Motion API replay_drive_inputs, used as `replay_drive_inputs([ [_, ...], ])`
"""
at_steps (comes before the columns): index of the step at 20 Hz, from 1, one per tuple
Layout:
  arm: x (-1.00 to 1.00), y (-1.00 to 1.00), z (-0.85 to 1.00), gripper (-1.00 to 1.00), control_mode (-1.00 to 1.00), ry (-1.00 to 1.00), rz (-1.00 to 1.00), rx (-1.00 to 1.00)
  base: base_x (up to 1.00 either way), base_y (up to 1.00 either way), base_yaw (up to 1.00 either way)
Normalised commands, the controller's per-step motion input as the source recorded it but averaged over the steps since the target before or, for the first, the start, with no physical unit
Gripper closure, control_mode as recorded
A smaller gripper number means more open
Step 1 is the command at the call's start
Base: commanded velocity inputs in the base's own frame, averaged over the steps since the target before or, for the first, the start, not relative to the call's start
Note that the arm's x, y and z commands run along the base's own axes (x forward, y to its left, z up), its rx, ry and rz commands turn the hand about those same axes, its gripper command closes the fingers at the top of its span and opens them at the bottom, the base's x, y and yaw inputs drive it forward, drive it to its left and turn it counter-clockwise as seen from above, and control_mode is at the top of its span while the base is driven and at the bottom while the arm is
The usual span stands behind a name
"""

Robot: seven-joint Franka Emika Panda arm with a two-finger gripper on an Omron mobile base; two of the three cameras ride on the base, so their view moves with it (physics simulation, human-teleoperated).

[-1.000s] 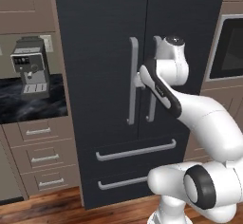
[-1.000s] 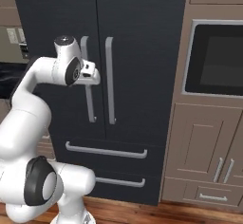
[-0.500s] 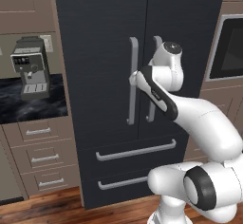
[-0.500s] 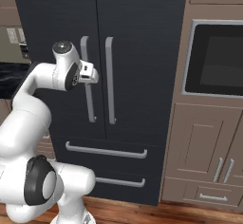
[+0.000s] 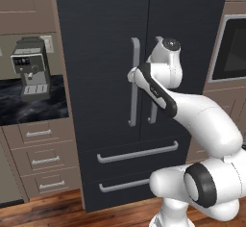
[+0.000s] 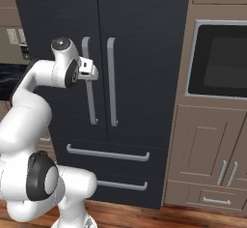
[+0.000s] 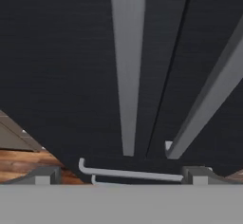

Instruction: Retrieve the steak from the fridge and place it on the saucepan with marinade on the stove.

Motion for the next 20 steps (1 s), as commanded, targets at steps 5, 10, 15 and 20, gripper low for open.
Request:
replay_drive_inputs([
  [5, 0.16, 0.01, 0.28, -1.00, -1.00, -0.06, 0.00, 0.03, 0.00, 0.00, 0.00],
  [10, 0.13, 0.00, 0.36, -1.00, -1.00, -0.08, 0.00, 0.02, 0.00, 0.00, 0.00],
  [15, 0.24, 0.02, 0.32, -1.00, -1.00, -0.08, 0.00, 0.01, 0.00, 0.00, 0.00],
  [20, 0.37, 0.10, 0.06, -1.00, -1.00, -0.08, 0.00, 0.00, 0.00, 0.00, 0.00],
])
